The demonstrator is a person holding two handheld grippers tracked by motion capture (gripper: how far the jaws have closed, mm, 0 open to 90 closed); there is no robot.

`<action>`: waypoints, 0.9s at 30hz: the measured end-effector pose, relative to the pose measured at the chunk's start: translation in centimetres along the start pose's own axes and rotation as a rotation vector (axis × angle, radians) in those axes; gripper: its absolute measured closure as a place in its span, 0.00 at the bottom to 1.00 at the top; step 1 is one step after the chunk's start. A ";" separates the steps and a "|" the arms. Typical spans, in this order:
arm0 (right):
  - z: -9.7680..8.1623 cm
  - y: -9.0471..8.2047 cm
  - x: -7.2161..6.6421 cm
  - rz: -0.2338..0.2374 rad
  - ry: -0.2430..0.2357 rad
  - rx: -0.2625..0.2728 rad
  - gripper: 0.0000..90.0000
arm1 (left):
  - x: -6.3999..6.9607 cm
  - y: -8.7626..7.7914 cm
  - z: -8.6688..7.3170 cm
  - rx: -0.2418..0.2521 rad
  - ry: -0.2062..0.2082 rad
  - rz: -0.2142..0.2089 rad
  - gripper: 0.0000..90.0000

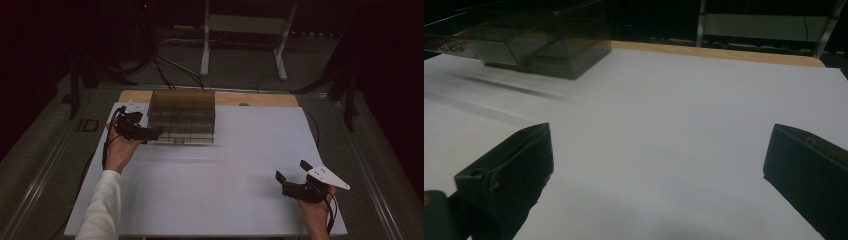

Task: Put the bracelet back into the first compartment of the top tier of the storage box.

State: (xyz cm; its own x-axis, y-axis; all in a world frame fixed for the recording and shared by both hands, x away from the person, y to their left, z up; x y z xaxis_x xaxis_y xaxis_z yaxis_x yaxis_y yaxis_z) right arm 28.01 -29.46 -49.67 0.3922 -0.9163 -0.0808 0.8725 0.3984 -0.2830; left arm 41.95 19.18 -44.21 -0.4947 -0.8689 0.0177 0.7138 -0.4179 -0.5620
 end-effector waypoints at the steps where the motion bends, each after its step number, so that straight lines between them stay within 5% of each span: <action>1: 0.0 0.0 0.0 0.001 0.000 0.000 0.00 | 0.0 -0.1 0.0 0.002 0.003 -0.001 0.01; 27: 0.0 0.1 0.0 0.002 0.001 -0.002 0.00 | 2.8 -1.0 -0.7 -0.001 0.047 -0.053 0.01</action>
Point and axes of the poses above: each handheld gripper's, and its own axes: y roughly forward along the jaws, z roughly out of its top, x roughly to its right, the point moved 4 cm from there along y, roughly forward along the jaws, and after that the axes turned 5 degrees about x, right-handed, at the moved point
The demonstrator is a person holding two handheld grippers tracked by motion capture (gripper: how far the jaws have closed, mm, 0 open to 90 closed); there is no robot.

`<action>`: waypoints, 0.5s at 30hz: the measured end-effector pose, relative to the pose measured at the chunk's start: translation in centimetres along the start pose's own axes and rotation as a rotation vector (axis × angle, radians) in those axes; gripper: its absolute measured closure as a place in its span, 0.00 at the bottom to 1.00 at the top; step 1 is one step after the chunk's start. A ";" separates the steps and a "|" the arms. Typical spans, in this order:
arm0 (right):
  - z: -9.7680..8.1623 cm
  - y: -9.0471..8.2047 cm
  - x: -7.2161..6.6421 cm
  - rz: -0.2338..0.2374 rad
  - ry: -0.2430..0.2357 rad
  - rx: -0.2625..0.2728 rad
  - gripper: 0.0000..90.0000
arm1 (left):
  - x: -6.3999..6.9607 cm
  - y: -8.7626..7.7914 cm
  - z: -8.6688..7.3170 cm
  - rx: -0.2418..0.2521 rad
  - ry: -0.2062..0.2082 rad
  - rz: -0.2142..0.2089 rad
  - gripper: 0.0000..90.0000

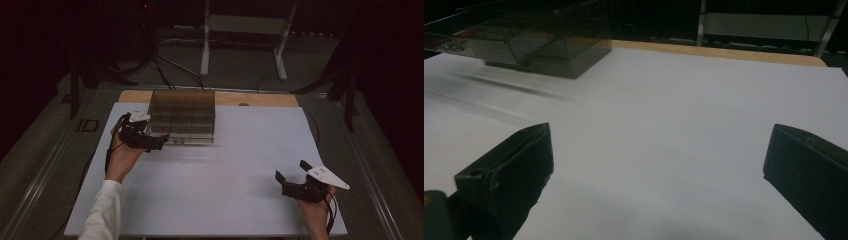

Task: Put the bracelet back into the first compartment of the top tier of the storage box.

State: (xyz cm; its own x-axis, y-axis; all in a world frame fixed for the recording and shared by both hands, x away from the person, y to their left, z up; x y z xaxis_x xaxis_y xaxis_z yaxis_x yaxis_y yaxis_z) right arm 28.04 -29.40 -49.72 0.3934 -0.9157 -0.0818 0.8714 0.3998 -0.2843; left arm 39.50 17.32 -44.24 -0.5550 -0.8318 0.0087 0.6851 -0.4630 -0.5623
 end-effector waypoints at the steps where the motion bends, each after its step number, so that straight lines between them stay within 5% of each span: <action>1: 0.0 0.0 0.0 0.000 0.000 0.000 0.00 | 0.1 0.0 0.0 -0.001 0.002 -0.003 0.01; 15: 0.0 -0.1 0.0 -0.001 -0.001 0.002 0.00 | 1.4 -0.1 -0.4 -0.002 0.022 -0.034 0.01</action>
Point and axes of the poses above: each handheld gripper's, and its own axes: y roughly forward along the jaws, z roughly out of its top, x roughly to its right, the point moved 4 cm from there along y, roughly forward along the jaws, and after that the axes turned 5 degrees about x, right-handed, at the moved point
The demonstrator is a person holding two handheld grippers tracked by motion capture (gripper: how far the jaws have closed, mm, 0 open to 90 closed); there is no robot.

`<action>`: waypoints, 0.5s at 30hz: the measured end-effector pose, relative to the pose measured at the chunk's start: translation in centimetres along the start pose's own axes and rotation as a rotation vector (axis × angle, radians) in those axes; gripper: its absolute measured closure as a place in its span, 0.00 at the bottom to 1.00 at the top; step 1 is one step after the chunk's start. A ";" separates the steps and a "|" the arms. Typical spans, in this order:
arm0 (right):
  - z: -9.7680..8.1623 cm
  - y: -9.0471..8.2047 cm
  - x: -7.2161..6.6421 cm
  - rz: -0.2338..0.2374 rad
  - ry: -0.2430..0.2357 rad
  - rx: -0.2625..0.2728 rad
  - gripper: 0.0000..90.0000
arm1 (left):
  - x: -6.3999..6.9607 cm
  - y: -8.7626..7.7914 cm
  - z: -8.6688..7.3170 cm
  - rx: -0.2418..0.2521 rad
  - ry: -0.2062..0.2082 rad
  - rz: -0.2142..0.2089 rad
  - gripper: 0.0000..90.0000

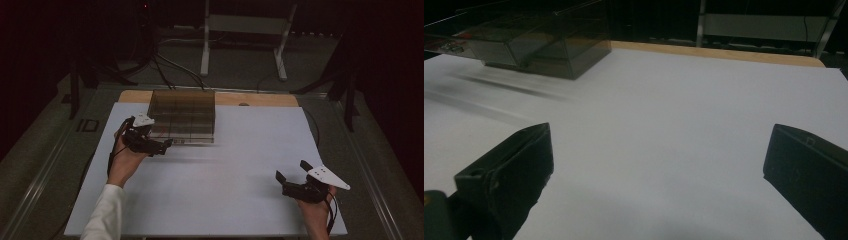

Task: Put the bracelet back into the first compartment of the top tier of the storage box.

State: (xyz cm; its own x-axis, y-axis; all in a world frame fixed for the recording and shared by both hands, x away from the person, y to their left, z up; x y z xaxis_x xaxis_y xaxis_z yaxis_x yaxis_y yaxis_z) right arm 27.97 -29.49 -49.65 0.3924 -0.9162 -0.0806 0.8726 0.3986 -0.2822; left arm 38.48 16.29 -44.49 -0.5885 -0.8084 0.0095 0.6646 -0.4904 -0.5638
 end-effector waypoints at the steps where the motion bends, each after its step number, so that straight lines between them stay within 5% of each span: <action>1: 0.0 0.0 0.0 0.000 0.000 0.000 0.00 | 0.1 0.0 0.0 -0.002 0.003 -0.002 0.01; 15: 0.0 0.0 0.0 0.000 0.001 0.001 0.00 | 1.7 0.1 -0.1 -0.020 0.075 -0.051 0.01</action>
Point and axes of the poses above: each handheld gripper's, and its own axes: y roughly forward along the jaws, z roughly out of its top, x roughly to its right, the point moved 4 cm from there along y, roughly forward along the jaws, and after that the axes turned 5 degrees about x, right-handed, at the moved point
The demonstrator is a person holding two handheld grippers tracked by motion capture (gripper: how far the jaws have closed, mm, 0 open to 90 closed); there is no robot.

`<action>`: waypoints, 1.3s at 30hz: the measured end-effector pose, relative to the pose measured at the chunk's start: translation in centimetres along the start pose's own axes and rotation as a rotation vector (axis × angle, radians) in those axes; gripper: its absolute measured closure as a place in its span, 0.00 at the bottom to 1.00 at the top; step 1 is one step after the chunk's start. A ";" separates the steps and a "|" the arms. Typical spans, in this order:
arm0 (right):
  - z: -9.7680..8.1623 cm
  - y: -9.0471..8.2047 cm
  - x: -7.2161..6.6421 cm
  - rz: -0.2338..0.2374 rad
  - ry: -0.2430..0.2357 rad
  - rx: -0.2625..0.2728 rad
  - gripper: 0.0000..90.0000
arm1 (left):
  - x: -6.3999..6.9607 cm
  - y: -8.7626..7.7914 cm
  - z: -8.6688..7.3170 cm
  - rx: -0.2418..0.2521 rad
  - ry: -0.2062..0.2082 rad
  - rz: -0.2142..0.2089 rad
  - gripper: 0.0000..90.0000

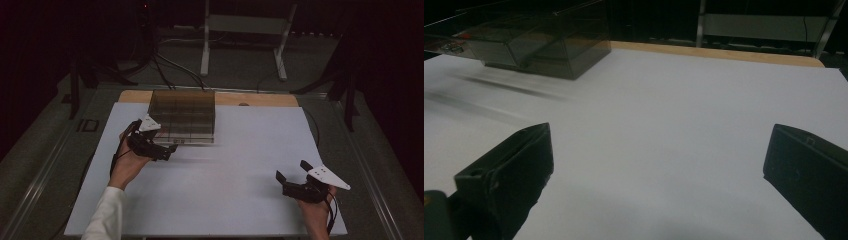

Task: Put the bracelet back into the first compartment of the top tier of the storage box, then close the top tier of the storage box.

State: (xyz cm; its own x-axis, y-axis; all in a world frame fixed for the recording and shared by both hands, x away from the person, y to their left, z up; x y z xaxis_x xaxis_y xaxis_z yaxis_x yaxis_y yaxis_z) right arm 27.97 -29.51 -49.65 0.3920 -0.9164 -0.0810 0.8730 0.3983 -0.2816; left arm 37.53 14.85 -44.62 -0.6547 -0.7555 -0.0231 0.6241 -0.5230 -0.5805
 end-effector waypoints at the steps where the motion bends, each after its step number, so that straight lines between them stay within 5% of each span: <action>1: 0.0 0.0 0.0 0.000 -0.001 0.000 0.00 | 0.1 0.0 0.0 0.000 0.004 -0.001 0.01; 39: 0.0 0.0 0.0 0.001 -0.001 0.001 0.00 | 1.4 0.1 -1.0 0.023 0.006 -0.003 0.01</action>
State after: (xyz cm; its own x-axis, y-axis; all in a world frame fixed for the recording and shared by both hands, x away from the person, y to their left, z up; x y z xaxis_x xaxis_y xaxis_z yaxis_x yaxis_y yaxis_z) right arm 27.99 -29.50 -49.63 0.3929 -0.9161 -0.0799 0.8731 0.3989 -0.2803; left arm 36.23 14.09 -45.56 -0.6593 -0.7515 -0.0257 0.6315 -0.5348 -0.5615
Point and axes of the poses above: each handheld gripper's, and its own axes: y roughly forward along the jaws, z roughly out of its top, x roughly to its right, the point moved 4 cm from there along y, roughly forward along the jaws, and after that the axes turned 5 degrees about x, right-handed, at the moved point
